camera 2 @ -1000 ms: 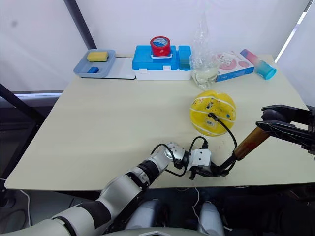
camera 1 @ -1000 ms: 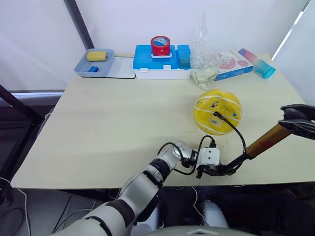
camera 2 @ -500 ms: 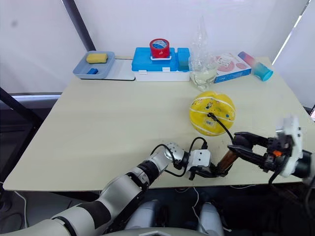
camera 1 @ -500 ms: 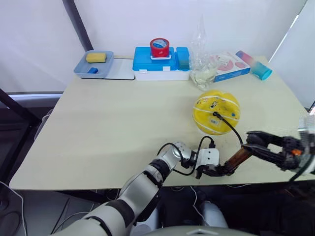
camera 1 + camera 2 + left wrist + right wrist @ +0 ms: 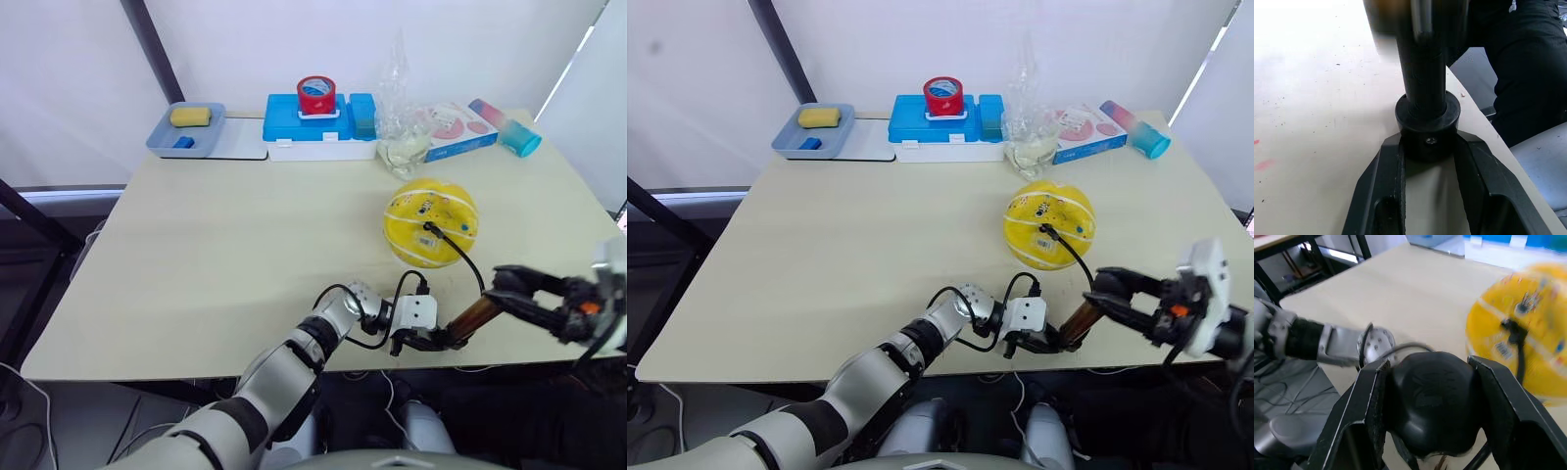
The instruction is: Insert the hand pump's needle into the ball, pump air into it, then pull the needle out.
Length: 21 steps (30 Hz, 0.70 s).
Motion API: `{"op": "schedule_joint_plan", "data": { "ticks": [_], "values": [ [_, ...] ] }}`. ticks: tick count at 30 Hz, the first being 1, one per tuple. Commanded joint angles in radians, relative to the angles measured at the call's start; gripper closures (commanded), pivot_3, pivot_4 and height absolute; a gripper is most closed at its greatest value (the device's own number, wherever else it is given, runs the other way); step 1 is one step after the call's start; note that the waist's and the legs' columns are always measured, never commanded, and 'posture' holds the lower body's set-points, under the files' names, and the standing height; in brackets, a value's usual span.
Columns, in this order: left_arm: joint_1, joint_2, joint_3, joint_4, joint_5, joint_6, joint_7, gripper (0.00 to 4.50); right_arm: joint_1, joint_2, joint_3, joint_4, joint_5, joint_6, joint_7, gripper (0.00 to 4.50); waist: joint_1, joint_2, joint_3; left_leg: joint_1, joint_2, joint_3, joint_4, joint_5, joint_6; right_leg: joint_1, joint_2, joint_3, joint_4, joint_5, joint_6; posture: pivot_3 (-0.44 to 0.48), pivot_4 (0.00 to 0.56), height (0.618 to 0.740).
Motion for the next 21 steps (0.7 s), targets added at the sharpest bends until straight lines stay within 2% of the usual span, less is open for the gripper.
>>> {"op": "schedule_joint_plan", "data": {
  "ticks": [1, 6, 12, 16, 19, 21],
  "values": [
    [0.005, -0.066, -0.040, 0.053, 0.052, 0.022, -0.023, 3.55, -0.040, -0.066, -0.184, 0.012, 0.069, 0.053, -0.036, 2.50, 0.000, -0.001, 0.001, 0.000, 0.000, 0.000, 0.000, 0.000, 0.000, 0.000, -0.001, -0.001, 0.000, 0.000, 0.000, 0.000, 0.150, 0.729],
    [0.008, -0.066, -0.042, 0.052, 0.053, 0.020, -0.025, 3.55, -0.081, -0.155, -0.333, 0.059, 0.171, 0.168, -0.038, 2.50, -0.001, 0.000, 0.002, -0.001, 0.000, 0.005, 0.000, -0.002, 0.003, 0.000, -0.003, -0.001, -0.004, 0.003, 0.003, 0.000, 0.150, 0.729],
    [0.008, -0.063, -0.043, 0.052, 0.053, 0.018, -0.026, 3.55, -0.167, -0.223, -0.406, 0.115, 0.255, 0.255, -0.072, 2.50, -0.002, 0.001, 0.002, -0.001, 0.000, 0.006, 0.000, -0.003, 0.004, 0.000, -0.004, -0.001, -0.006, 0.003, 0.003, 0.000, 0.150, 0.729],
    [0.008, -0.063, -0.042, 0.052, 0.053, 0.018, -0.026, 3.55, -0.156, -0.191, -0.365, 0.079, 0.230, 0.278, -0.082, 2.50, -0.001, 0.003, 0.002, -0.001, 0.000, 0.007, 0.000, -0.005, 0.005, 0.000, -0.004, -0.001, -0.010, 0.004, 0.003, 0.000, 0.150, 0.729],
    [0.009, -0.063, -0.042, 0.051, 0.053, 0.018, -0.024, 3.55, -0.078, -0.117, -0.270, 0.010, 0.152, 0.248, -0.079, 2.50, -0.003, 0.003, 0.002, -0.001, 0.000, 0.008, 0.000, -0.006, 0.006, 0.001, -0.004, -0.001, -0.012, 0.005, 0.003, 0.000, 0.150, 0.729],
    [0.008, -0.063, -0.042, 0.052, 0.053, 0.018, -0.023, 3.55, -0.037, -0.073, -0.187, -0.023, 0.090, 0.211, -0.082, 2.50, -0.012, -0.002, -0.005, 0.001, 0.000, 0.010, 0.000, -0.010, 0.007, 0.004, -0.004, -0.002, -0.018, 0.008, 0.007, 0.000, 0.150, 0.729]
  ]
}}
